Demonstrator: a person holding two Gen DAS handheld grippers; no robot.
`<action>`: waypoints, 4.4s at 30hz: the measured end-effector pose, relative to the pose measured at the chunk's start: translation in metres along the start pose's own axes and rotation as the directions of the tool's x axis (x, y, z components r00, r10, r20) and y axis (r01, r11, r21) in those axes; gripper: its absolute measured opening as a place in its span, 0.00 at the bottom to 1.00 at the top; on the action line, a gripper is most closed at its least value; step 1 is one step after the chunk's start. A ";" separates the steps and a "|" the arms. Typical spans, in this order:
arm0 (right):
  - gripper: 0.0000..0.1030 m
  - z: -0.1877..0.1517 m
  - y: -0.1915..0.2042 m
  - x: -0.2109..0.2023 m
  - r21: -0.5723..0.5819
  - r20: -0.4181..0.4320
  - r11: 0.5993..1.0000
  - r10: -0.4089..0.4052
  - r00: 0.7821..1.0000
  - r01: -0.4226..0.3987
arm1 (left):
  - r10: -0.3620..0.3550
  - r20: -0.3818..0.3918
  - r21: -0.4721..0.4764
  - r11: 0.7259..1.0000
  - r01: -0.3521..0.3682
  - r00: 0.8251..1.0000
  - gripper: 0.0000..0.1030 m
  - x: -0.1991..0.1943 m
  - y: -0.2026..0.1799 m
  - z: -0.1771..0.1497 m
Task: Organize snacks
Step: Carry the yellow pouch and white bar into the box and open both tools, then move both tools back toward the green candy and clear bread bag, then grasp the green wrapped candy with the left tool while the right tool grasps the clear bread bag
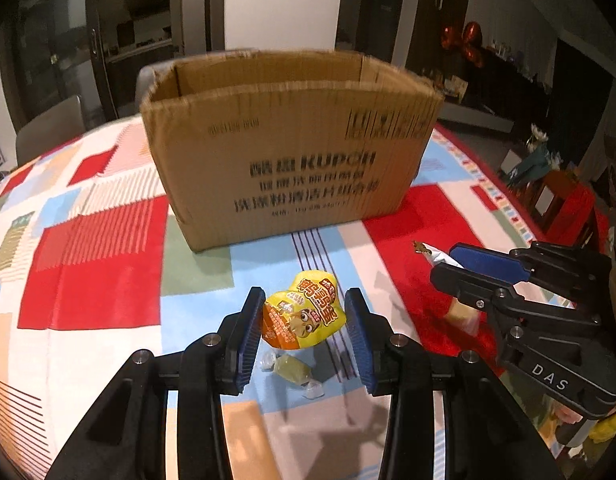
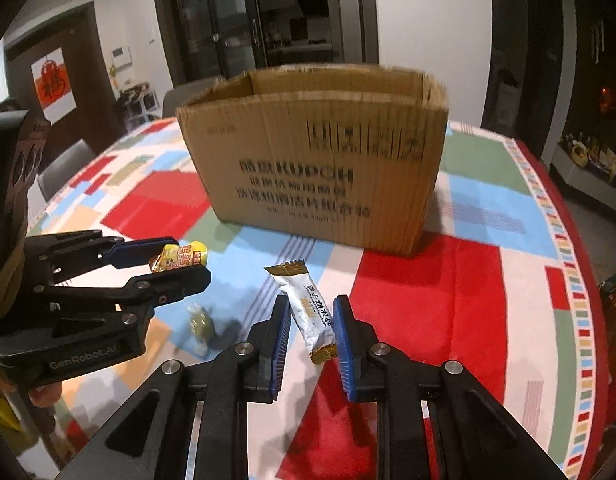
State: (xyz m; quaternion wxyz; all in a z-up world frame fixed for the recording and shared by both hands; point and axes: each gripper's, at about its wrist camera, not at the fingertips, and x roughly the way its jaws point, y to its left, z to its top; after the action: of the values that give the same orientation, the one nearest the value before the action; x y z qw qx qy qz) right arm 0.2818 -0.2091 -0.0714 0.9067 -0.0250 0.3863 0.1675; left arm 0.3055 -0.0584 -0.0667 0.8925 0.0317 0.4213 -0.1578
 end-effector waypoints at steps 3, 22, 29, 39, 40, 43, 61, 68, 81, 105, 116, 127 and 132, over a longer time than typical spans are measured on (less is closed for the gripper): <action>0.22 0.007 0.003 -0.015 -0.001 0.043 1.000 0.004 0.999 -0.004 | -0.001 0.031 -0.001 1.000 0.001 1.000 0.39 -0.014 -0.002 0.005; 0.20 0.061 0.001 -0.070 0.006 0.236 1.000 0.004 0.972 -0.006 | 0.016 0.222 0.006 1.000 -0.018 0.975 0.39 -0.076 -0.008 0.056; 0.20 0.089 -0.005 -0.071 0.017 0.264 1.000 0.009 0.965 -0.014 | 0.029 0.249 0.008 0.999 -0.032 0.968 0.39 -0.078 -0.002 0.080; 0.20 0.124 -0.010 -0.054 0.026 0.257 1.000 0.007 0.966 -0.015 | 0.047 0.244 0.007 0.999 -0.050 0.969 0.39 -0.058 0.017 0.121; 0.20 0.128 -0.012 -0.051 0.027 0.253 1.000 0.007 0.967 -0.014 | 0.048 0.239 0.005 0.999 -0.050 0.970 0.39 -0.054 0.020 0.126; 0.20 0.135 -0.013 -0.042 0.028 0.241 1.000 0.001 0.971 -0.008 | 0.055 0.235 -0.012 0.999 -0.053 0.970 0.39 -0.045 0.027 0.135; 0.41 0.145 -0.025 -0.024 0.096 0.210 0.994 -0.077 0.975 0.057 | 0.126 0.226 -0.056 0.992 -0.116 0.966 0.68 -0.031 0.031 0.140; 0.48 0.121 -0.023 -0.042 0.130 0.215 0.988 -0.106 0.971 0.079 | 0.123 0.226 -0.080 0.991 -0.108 0.966 0.68 -0.053 0.024 0.110; 0.54 0.062 -0.024 -0.062 0.232 0.155 0.964 -0.169 0.973 0.130 | 0.133 0.182 -0.122 0.986 -0.112 0.974 0.68 -0.067 0.012 0.054; 0.63 -0.062 -0.045 -0.027 0.518 -0.028 0.833 -0.208 0.978 0.192 | 0.130 0.044 -0.222 0.968 -0.118 0.990 0.67 -0.019 0.005 -0.043; 0.63 -0.083 -0.051 -0.004 0.539 -0.083 0.813 -0.207 0.975 0.218 | 0.114 -0.020 -0.233 0.966 -0.116 0.993 0.63 0.011 0.004 -0.061; 0.63 -0.081 -0.047 0.009 0.514 -0.089 0.827 -0.211 0.974 0.226 | 0.101 -0.063 -0.243 0.963 -0.113 0.993 0.59 0.037 0.007 -0.066; 0.63 -0.074 -0.042 0.017 0.464 -0.100 0.848 -0.239 0.966 0.258 | 0.098 -0.081 -0.241 0.964 -0.115 0.992 0.52 0.047 0.006 -0.067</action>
State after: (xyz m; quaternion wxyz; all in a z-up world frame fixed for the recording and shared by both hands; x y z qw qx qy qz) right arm 0.2553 -0.2570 -0.1390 0.8917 0.1438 0.4262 -0.0510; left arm 0.2859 -0.0516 -0.1463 0.8818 -0.0509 0.4656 -0.0553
